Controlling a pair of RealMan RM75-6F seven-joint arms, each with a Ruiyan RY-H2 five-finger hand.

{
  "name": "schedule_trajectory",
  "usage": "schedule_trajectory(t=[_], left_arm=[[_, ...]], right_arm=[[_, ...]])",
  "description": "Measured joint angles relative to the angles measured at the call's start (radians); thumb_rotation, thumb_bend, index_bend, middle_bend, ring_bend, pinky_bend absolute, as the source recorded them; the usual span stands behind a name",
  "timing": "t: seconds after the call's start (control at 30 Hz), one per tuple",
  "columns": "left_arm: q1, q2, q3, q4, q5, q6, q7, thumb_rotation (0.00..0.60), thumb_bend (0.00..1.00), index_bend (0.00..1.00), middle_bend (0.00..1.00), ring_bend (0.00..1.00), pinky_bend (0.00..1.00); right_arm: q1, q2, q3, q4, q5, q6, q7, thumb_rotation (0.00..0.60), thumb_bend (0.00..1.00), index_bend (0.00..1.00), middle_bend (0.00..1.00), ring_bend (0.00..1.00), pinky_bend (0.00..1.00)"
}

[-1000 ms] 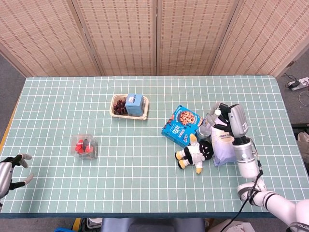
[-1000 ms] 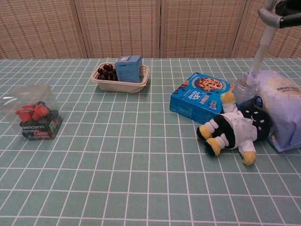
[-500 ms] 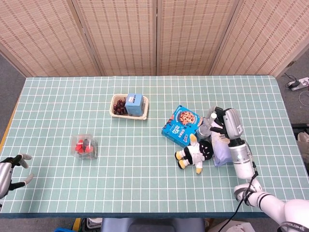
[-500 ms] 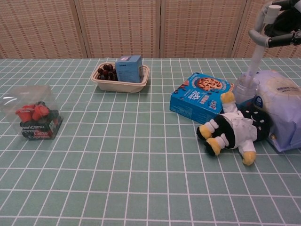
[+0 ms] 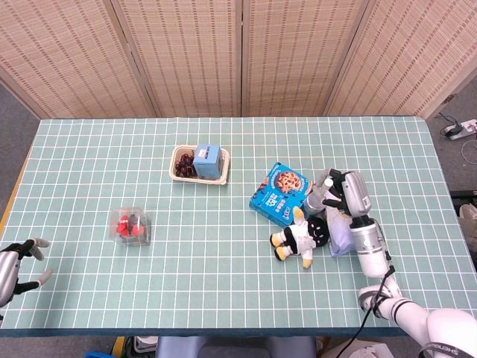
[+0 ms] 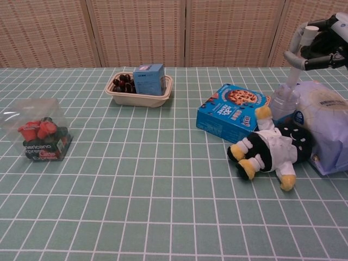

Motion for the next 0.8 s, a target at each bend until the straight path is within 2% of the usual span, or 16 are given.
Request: schedule_trajectory(t=[0.23,0.47,0.8], left_arm=[[-0.002,-0.001,0.001,-0.001,-0.001,-0.005,0.004,0.6,0.22,0.46,0.51,0.44,0.55],[-0.003,0.002,0.004,-0.004,0.003,-0.008,0.001,0.6,0.22,0.46,0.51,0.44,0.55],[-0.003,0.002,0.004,-0.005,0.0,-0.01,0.004,0.6,0.22,0.46,0.51,0.44,0.55]], right_arm=[[-0.005,0.014,-0.009,-0.014,0.005,-0.024,-0.014,0.6,0.52,0.69,1.0,1.0,1.0],[-0.01,0.034,-0.016,-0.048,0.005,-0.036,-0.038,0.6,0.44,0.62,1.0,1.0,1.0],[-0.021,0.061,-0.022,-0.089,0.003,-0.04,-0.064,0.6,0.38,0.58,1.0,1.0,1.0]])
